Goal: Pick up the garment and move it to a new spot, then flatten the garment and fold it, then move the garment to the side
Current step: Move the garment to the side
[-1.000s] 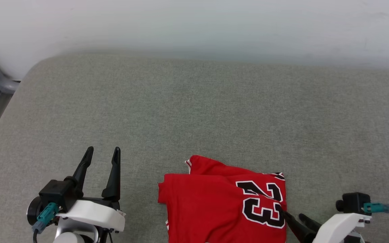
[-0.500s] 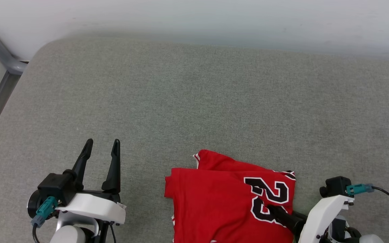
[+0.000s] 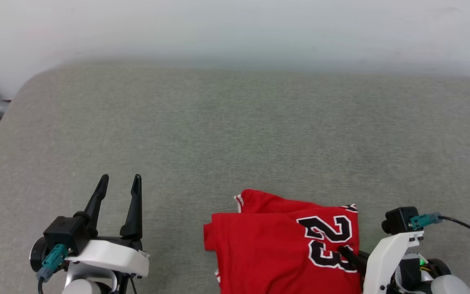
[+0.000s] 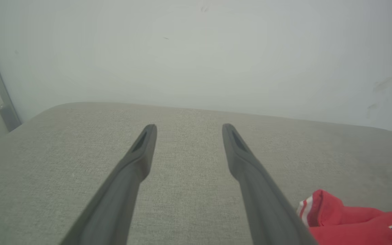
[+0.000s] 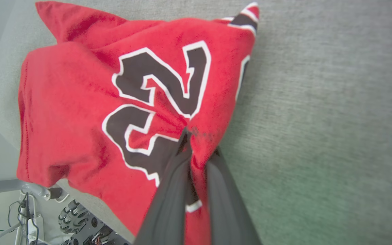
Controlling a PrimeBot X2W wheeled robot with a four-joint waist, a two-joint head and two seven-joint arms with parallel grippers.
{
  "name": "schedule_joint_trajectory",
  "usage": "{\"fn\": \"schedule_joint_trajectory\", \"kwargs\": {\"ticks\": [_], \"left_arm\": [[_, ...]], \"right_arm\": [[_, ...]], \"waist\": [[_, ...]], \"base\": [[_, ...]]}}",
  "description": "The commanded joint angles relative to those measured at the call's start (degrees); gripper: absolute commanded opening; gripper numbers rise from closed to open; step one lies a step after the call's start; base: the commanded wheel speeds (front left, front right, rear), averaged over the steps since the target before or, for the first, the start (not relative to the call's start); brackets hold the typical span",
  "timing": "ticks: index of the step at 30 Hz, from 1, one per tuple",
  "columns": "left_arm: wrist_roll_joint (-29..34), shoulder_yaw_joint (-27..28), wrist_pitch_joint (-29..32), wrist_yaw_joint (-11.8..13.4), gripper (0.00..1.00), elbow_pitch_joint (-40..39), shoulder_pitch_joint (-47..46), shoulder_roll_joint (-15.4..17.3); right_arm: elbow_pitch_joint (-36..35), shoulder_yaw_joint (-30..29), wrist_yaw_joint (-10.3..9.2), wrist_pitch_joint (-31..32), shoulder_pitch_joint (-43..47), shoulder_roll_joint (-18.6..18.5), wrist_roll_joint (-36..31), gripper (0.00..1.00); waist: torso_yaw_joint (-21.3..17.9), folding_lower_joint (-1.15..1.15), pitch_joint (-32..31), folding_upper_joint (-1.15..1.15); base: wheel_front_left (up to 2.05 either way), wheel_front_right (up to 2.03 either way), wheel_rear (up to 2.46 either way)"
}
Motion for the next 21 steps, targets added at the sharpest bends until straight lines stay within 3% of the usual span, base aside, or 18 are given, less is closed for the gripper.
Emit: {"fn": "schedule_joint_trajectory", "kwargs": {"ticks": [1, 6, 12, 13, 21], "left_arm": [[0.5, 0.4, -0.3, -0.1, 1.0, -0.4, 1.0, -0.1], [1.2, 0.7, -0.3, -0.3, 1.0, -1.7, 1.2, 0.1], [2.1, 0.7, -0.3, -0.3, 1.0, -4.0, 0.1, 0.5], [2.8, 0.6, -0.2, -0.5, 1.0, -5.8, -0.9, 1.3], [4.0, 0.3, 3.0, -1.3, 1.0, -12.0, -5.0, 5.3]], "right_arm": [[-1.0, -0.3, -0.1, 0.1, -0.5, -1.1, -1.4, 0.0], [-3.2, -2.6, -0.09, 1.6, -1.0, -3.9, -6.1, 0.0], [-4.9, -5.8, -0.09, 2.2, -2.3, -4.6, -9.7, 0.0], [-5.6, -7.2, -0.08, 1.8, -4.2, -4.0, -11.3, 0.0], [-3.6, -7.9, -0.09, -2.9, -14.3, -2.8, -14.8, 0.0]], "waist": [[-2.8, 0.0, -0.9, 0.0], [-8.7, 0.0, -0.2, 0.0], [-15.4, 0.0, 2.5, 0.0], [-19.5, 0.0, 5.2, 0.0], [-28.2, 0.0, 14.4, 0.0]], "base": [[0.0, 0.0, 0.0], [0.0, 0.0, 0.0], [0.0, 0.0, 0.0], [0.0, 0.0, 0.0], [0.0, 0.0, 0.0]]}}
